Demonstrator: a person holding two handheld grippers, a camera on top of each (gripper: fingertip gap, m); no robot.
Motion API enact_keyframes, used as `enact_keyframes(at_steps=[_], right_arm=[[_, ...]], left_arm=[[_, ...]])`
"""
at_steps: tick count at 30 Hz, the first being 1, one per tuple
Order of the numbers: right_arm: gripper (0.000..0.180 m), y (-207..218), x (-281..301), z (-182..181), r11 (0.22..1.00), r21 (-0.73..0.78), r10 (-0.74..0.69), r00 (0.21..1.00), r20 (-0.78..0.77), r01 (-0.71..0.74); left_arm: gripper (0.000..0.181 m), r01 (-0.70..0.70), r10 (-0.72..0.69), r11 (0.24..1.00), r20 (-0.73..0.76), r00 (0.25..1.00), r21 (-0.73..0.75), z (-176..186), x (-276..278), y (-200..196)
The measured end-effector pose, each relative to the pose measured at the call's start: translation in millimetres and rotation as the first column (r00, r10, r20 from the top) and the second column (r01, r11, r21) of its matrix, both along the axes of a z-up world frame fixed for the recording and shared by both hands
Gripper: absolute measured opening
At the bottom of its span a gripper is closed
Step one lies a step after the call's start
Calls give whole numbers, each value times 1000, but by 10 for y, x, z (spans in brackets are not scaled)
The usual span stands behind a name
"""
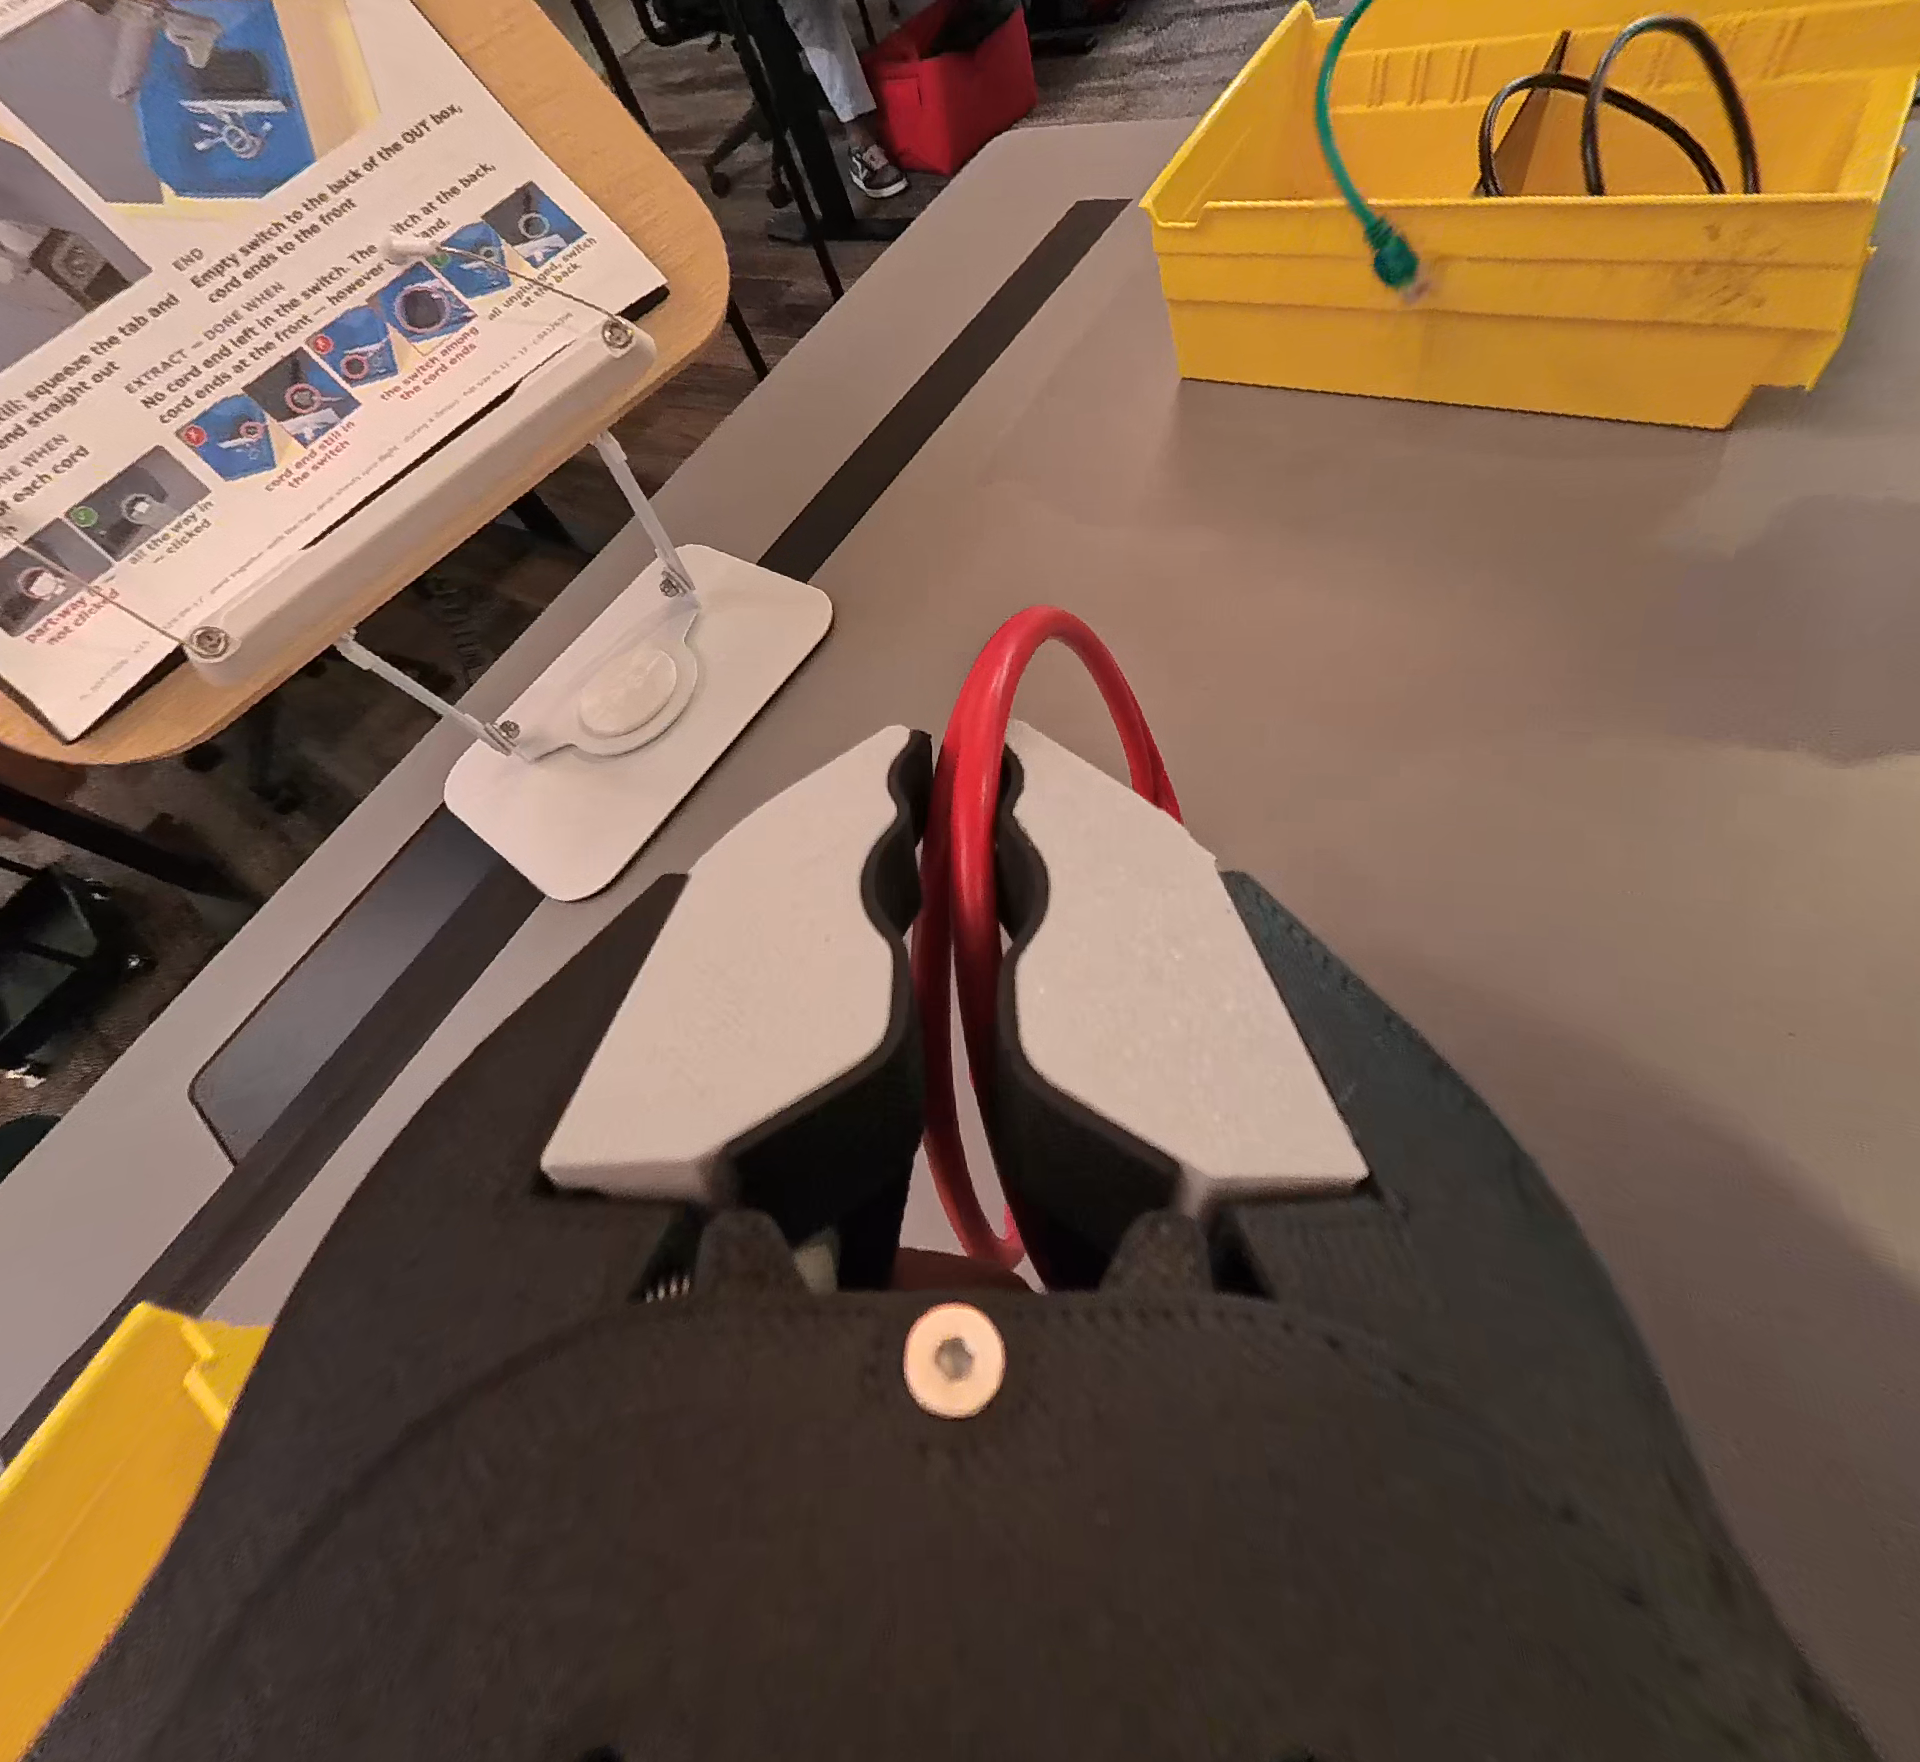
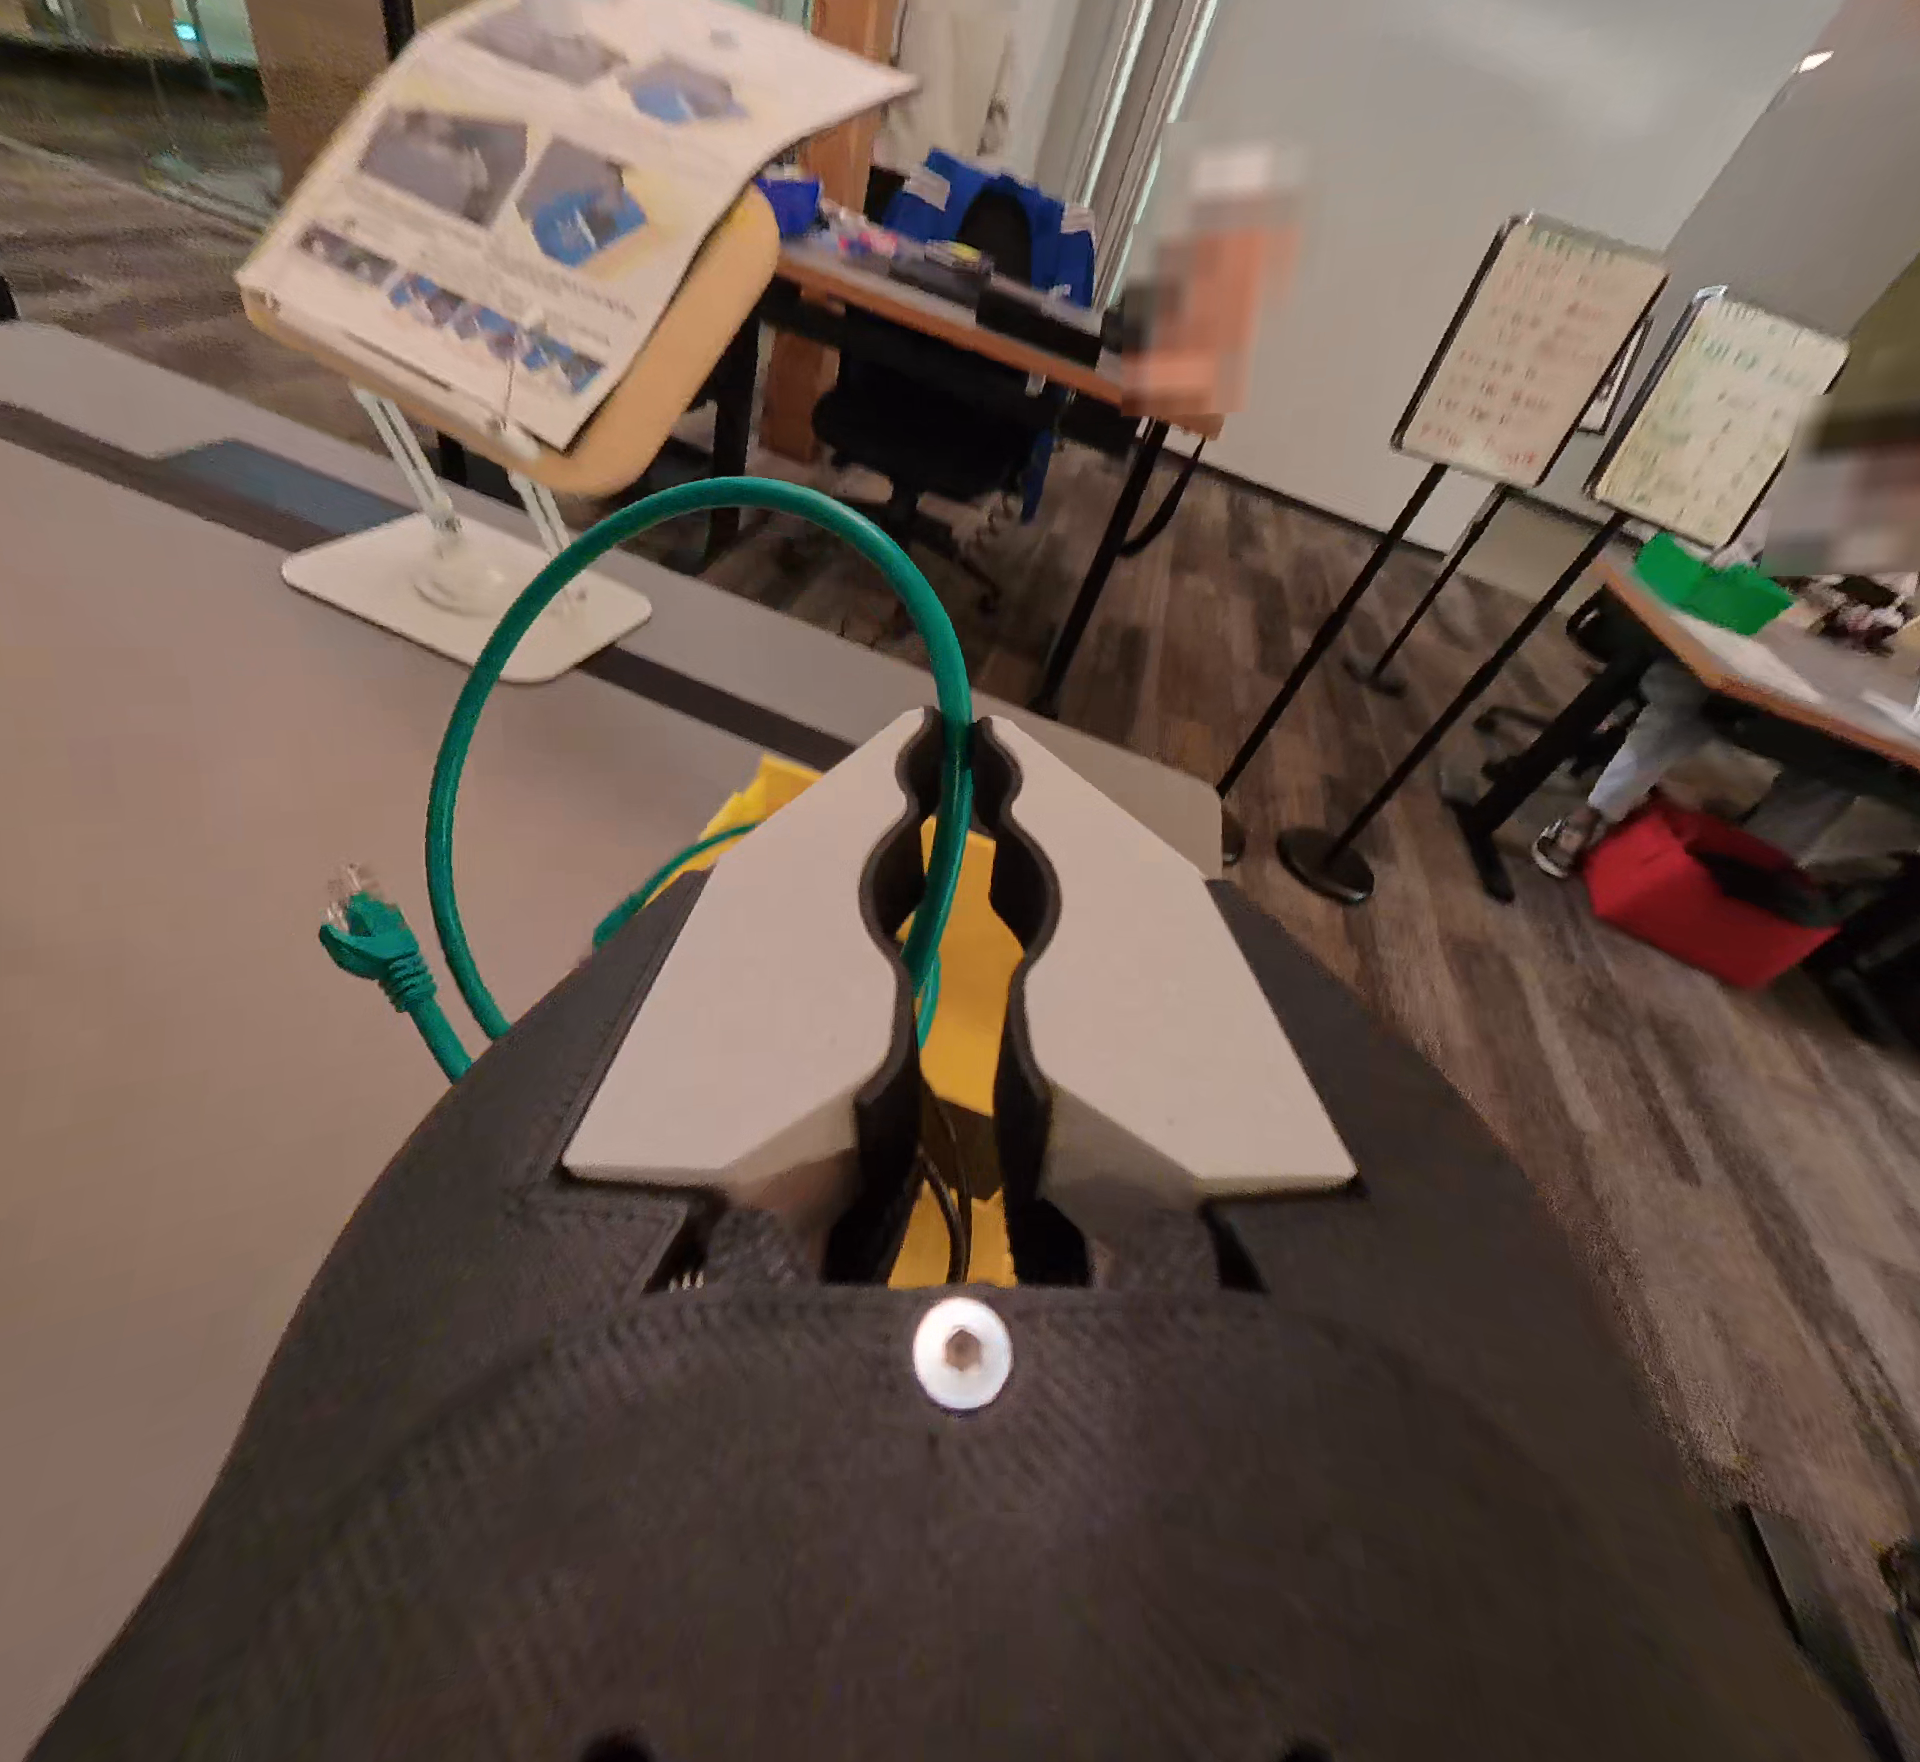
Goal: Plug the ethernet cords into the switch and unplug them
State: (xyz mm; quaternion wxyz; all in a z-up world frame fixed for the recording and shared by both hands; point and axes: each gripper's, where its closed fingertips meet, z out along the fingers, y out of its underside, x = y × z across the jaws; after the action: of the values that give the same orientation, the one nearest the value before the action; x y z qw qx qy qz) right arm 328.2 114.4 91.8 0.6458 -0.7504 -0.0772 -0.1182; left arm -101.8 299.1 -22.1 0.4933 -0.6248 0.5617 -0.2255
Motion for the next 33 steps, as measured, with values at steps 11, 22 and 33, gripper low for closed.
enact_keyframes(at_steps=[11, 22, 33], right_arm=[[3, -218, 33, 824, 976, 206, -93, 994, 65, 77], [3, -352, 221, 203, 990, 95, -99, 994, -39, 103], [3, -413, 132, 221, 987, 142, -63, 996, -70, 72]], left_arm=[[9, 6, -6, 1000, -5, 1000, 9, 5, -26, -9], [9, 12, -12, 1000, -15, 1000, 2, -37, 9, -19], [9, 19, -19, 1000, -35, 999, -3, -99, 63, -42]])
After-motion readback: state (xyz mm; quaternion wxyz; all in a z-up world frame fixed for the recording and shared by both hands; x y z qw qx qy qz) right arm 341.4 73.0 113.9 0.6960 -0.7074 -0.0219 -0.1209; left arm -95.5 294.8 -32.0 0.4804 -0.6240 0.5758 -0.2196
